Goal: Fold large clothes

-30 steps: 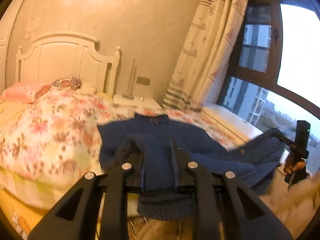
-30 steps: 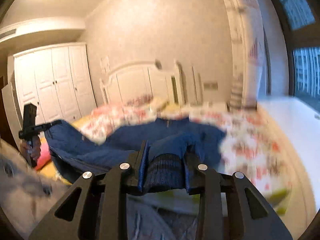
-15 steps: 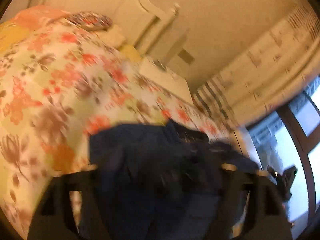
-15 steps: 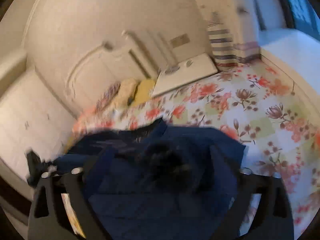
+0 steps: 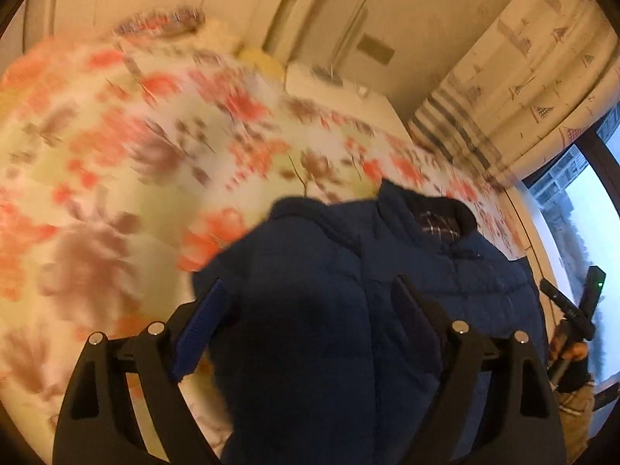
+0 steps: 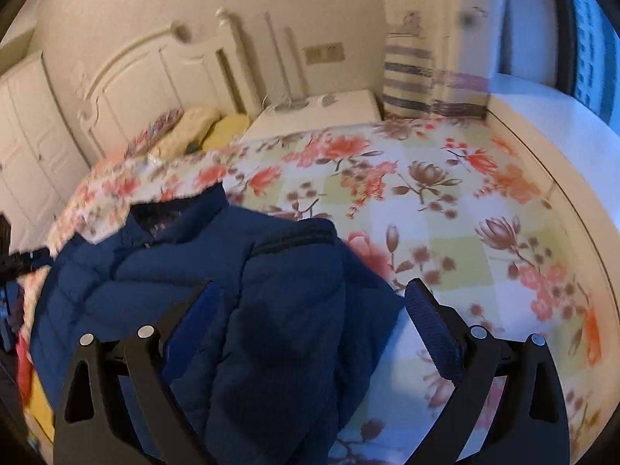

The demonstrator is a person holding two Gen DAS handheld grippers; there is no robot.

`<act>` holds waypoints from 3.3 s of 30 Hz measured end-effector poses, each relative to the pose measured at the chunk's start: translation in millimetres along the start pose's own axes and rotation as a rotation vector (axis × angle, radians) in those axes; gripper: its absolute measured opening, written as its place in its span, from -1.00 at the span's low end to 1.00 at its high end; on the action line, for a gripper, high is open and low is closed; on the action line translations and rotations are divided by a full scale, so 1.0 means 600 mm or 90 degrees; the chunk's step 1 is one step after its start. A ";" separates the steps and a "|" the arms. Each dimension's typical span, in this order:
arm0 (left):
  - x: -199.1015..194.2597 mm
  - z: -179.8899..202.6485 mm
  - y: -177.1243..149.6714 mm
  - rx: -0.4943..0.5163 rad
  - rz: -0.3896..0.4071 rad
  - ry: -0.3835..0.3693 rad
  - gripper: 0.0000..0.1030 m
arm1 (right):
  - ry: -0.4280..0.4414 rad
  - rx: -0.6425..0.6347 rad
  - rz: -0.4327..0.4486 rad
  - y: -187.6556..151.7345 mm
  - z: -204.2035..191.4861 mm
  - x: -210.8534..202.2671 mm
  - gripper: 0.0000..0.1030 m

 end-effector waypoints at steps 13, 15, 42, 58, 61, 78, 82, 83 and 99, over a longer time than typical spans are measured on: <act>-0.055 0.065 0.010 0.084 0.114 -0.023 -0.79 | 0.044 -0.093 0.097 0.003 -0.056 -0.051 -0.63; -0.102 0.087 0.035 0.095 0.143 -0.029 -0.79 | 0.046 -0.106 0.149 0.031 -0.082 -0.114 -0.64; 0.071 -0.046 0.137 -0.066 0.137 0.217 0.61 | -0.108 0.140 0.028 0.082 0.035 0.108 0.68; -0.103 -0.001 -0.051 0.084 0.075 0.031 0.90 | 0.039 -0.006 0.032 -0.082 0.006 -0.115 0.80; -0.138 -0.027 -0.149 0.097 0.071 -0.003 0.94 | 0.102 0.006 -0.003 -0.186 0.028 -0.140 0.79; -0.107 0.036 -0.273 0.092 0.108 -0.097 -0.19 | 0.127 -0.050 0.084 -0.262 -0.019 -0.170 -0.45; -0.143 0.044 -0.322 0.096 0.094 -0.100 -0.18 | 0.152 -0.045 0.073 -0.296 -0.020 -0.207 -0.46; -0.150 0.044 -0.329 0.094 0.091 -0.101 -0.16 | 0.157 -0.044 0.068 -0.307 -0.020 -0.218 -0.46; -0.373 0.065 -0.223 0.168 0.307 0.060 0.95 | 0.011 0.004 0.188 -0.202 0.004 -0.336 0.09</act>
Point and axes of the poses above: each gripper's, at about its wrist camera, not at the fingertips, and x roughly the way its jaws point, z to its right, y to its top, the point moved 7 cm from there along x, roughly the way its jaws point, and after that the axes turned 6 degrees about x, right-handed, at the moved point
